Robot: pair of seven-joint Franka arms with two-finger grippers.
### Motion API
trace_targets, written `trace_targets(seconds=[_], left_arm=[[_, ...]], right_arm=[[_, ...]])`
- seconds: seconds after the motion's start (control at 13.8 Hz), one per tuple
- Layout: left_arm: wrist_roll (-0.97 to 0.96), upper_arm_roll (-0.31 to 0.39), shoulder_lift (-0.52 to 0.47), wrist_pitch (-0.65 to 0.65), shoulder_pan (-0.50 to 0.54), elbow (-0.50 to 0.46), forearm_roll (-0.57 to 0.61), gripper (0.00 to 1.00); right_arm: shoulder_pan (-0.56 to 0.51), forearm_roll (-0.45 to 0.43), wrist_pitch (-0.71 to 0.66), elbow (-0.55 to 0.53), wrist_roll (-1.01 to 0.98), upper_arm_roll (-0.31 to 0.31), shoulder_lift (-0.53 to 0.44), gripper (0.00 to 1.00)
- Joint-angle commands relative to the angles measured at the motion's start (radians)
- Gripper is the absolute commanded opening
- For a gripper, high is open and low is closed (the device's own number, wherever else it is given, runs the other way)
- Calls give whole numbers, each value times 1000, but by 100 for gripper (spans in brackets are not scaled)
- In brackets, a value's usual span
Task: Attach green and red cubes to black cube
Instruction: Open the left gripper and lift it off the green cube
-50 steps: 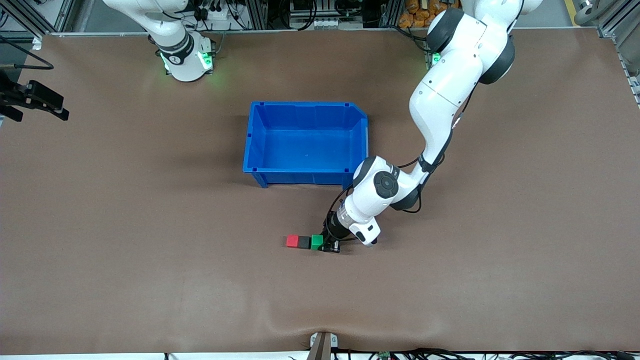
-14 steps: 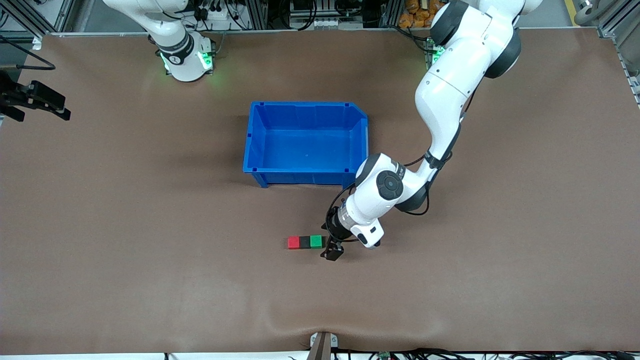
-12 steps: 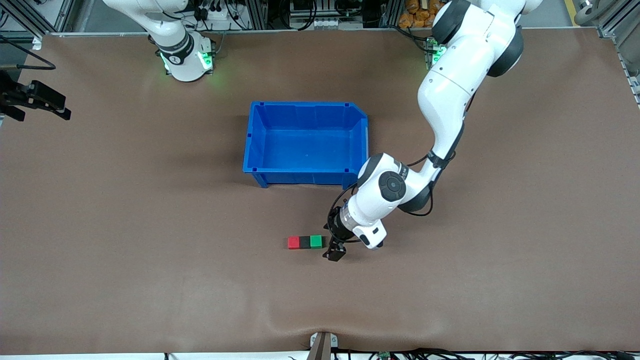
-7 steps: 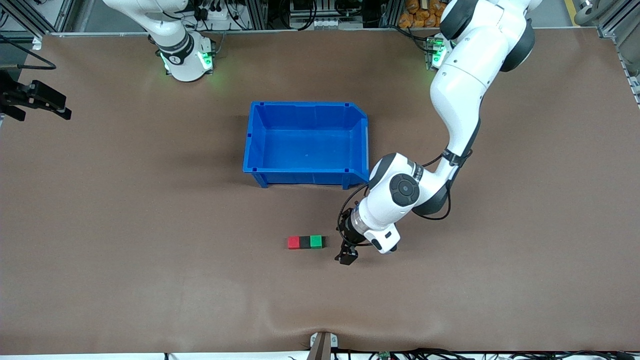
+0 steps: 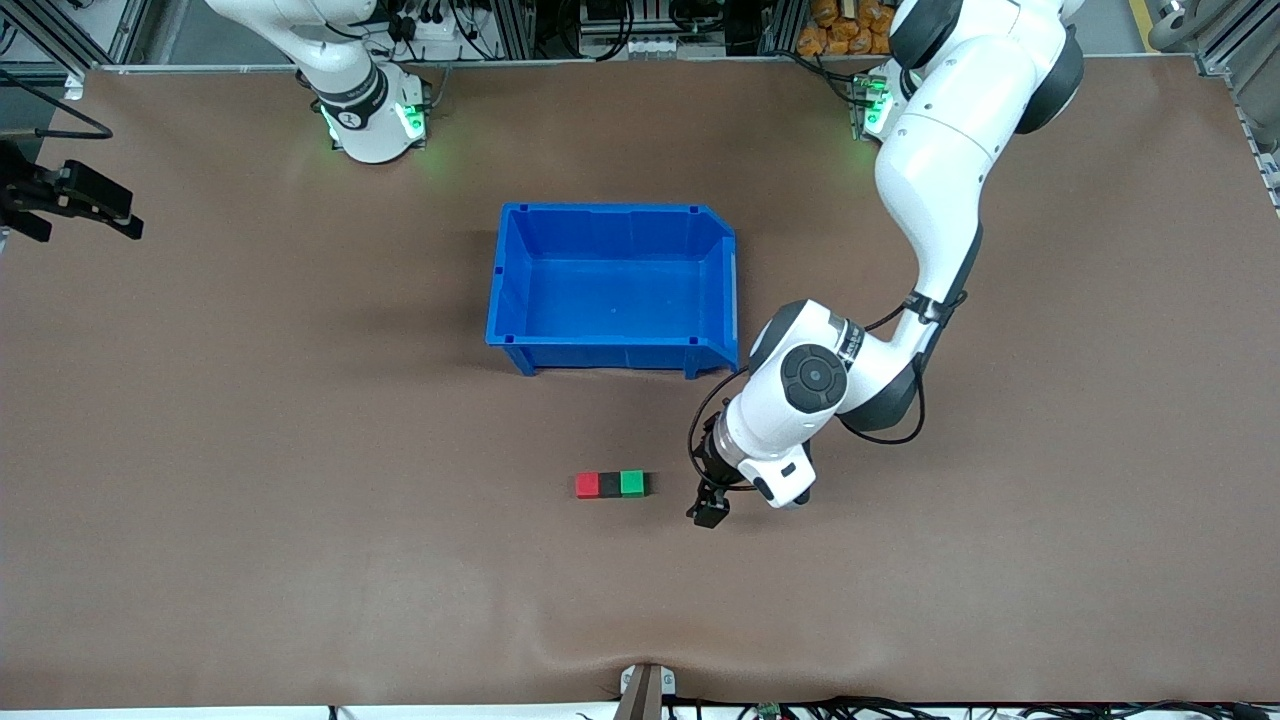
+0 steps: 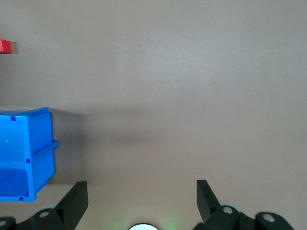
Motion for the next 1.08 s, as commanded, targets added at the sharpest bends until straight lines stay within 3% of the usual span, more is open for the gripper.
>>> trace_targets(seconds=[0.0, 1.01], left_arm=[[27, 1, -47, -63, 6, -23, 49, 100], [197, 1, -160, -323, 36, -26, 102, 100]], right_arm=[[10, -10, -6, 4, -5, -4, -1, 100], [9, -10, -6, 4, -5, -4, -1, 100]])
